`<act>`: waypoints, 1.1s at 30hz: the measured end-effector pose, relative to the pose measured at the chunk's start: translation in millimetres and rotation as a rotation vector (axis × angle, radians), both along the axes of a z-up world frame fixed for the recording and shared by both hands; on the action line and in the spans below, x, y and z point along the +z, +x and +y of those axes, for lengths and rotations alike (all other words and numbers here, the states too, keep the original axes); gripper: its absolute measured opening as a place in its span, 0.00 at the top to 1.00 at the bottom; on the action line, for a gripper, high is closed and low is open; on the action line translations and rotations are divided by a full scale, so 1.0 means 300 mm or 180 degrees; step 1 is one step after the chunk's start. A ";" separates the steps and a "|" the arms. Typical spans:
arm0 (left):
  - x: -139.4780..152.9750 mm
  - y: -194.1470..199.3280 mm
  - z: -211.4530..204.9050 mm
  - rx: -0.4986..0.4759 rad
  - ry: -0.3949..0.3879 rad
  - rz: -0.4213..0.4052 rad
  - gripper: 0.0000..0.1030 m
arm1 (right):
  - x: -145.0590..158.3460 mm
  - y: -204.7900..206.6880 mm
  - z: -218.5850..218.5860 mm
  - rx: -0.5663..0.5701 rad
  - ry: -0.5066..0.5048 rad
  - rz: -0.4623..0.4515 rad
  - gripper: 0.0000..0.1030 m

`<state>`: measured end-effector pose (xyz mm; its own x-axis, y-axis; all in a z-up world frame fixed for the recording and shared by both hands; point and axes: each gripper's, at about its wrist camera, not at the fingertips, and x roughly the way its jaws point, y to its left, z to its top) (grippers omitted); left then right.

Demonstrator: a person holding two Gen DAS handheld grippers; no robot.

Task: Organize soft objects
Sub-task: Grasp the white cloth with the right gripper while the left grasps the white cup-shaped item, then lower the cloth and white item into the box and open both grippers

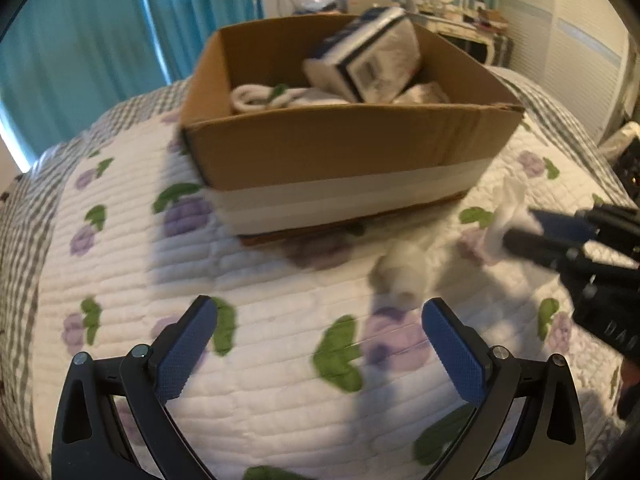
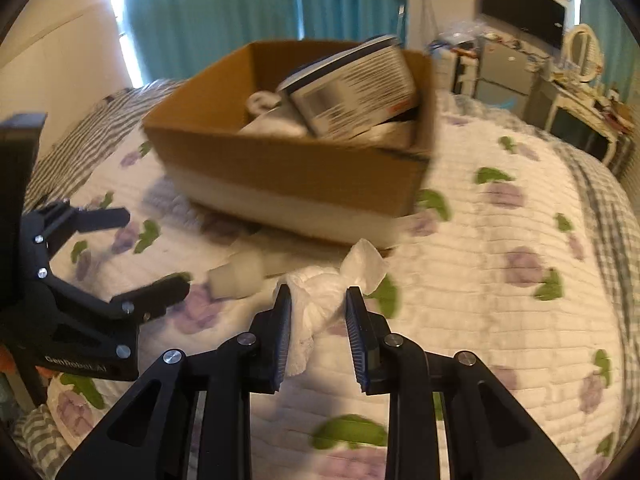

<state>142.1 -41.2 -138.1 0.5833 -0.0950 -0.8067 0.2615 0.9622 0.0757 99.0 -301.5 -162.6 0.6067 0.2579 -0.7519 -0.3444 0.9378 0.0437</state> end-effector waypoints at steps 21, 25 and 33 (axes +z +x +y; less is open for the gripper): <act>-0.060 0.071 -0.167 -0.0362 0.0077 0.0259 0.70 | -0.008 0.017 -0.103 -0.0236 -0.0020 -0.0033 0.75; -0.007 0.033 -0.140 -0.0277 0.0000 0.0245 0.70 | 0.058 -0.019 -0.099 -0.0227 -0.0041 -0.0138 0.75; 0.179 -0.090 -0.099 -0.0196 -0.0017 -0.0083 0.70 | 0.248 -0.121 -0.066 -0.0174 -0.0055 -0.0450 0.75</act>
<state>115.1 -71.0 -84.3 0.5971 -0.1357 -0.7906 0.3183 0.9448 0.0782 62.6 -321.2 -88.3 0.7197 0.2093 -0.6619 -0.2944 0.9555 -0.0179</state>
